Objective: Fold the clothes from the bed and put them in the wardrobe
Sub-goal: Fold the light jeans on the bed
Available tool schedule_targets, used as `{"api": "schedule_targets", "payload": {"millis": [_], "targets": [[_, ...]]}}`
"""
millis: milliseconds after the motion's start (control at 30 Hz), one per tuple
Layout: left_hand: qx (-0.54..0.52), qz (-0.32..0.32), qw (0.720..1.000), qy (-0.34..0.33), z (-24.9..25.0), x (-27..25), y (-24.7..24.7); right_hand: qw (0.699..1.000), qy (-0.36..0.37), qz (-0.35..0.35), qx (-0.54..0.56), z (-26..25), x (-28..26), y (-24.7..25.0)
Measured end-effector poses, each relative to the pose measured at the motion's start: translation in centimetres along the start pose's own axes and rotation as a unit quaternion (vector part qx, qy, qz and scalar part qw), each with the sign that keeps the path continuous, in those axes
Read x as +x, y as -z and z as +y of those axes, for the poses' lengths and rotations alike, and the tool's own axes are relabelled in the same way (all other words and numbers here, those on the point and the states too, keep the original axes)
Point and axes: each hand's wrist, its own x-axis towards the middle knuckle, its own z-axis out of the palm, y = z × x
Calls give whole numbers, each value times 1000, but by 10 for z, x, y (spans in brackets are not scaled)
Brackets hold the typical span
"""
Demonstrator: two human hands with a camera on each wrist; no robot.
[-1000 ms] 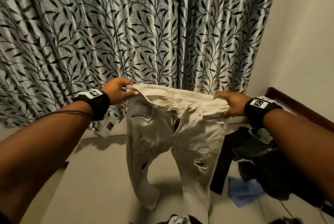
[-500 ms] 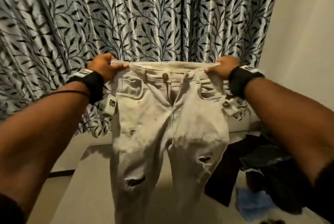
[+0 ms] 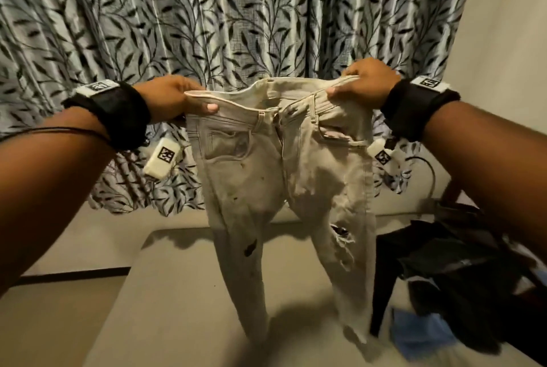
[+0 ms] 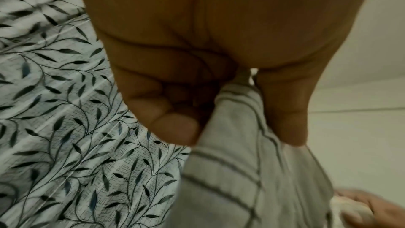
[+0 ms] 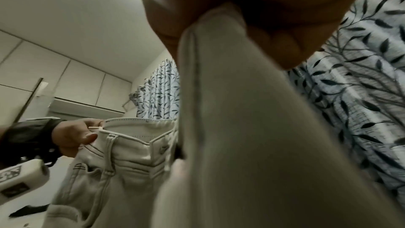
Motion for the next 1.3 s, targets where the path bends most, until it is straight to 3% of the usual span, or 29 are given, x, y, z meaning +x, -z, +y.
{"api": "schedule_targets", "payload": {"millis": [33, 167, 233, 300, 367, 467, 667, 767, 900, 1000, 1033, 1100, 1167, 1200, 1233, 1300], "targets": [[-11, -7, 1000, -14, -3, -1, 2, 999, 7, -32, 29, 1, 0, 6], [-53, 96, 994, -5, -13, 18, 8, 972, 7, -113, 206, 6, 3, 17], [-106, 159, 981, 33, -8, 32, 5, 963, -18, -88, 255, 5, 12, 9], [-82, 203, 974, 61, 3, 46, -3, 945, -118, -32, 303, 1, 24, -7], [-97, 218, 968, 82, 16, 51, -17, 935, -188, -7, 301, -13, 32, -26], [-174, 211, 957, 95, 37, 61, -45, 931, -197, 36, 305, -45, 36, -54], [-103, 162, 981, -12, 74, 61, -84, 920, -118, 47, 371, -89, 34, -76], [-187, 130, 973, -30, 79, 56, -80, 929, -67, 57, 359, -86, 31, -66], [-256, 59, 964, -38, 61, 48, -73, 971, 14, 19, 240, -83, 21, -54], [-131, 35, 986, -96, 37, 52, -69, 994, 53, 1, 93, -83, 15, -45], [-135, 22, 985, -107, 31, 52, -70, 997, 63, 4, 44, -83, 14, -42], [-157, 62, 976, -140, 16, 46, -72, 997, 72, 7, -2, -84, 8, -39], [-32, 242, 964, -106, -8, 53, -70, 997, 76, 14, 19, -81, 1, -38], [-6, 299, 952, -71, -22, 55, -69, 995, 83, 31, 52, -78, -4, -36], [-33, 301, 951, -56, -33, 58, -70, 989, 92, 52, 102, -74, -9, -32], [-175, 221, 955, -97, -57, 69, -77, 965, 117, 72, 225, -64, -19, -22]]}}
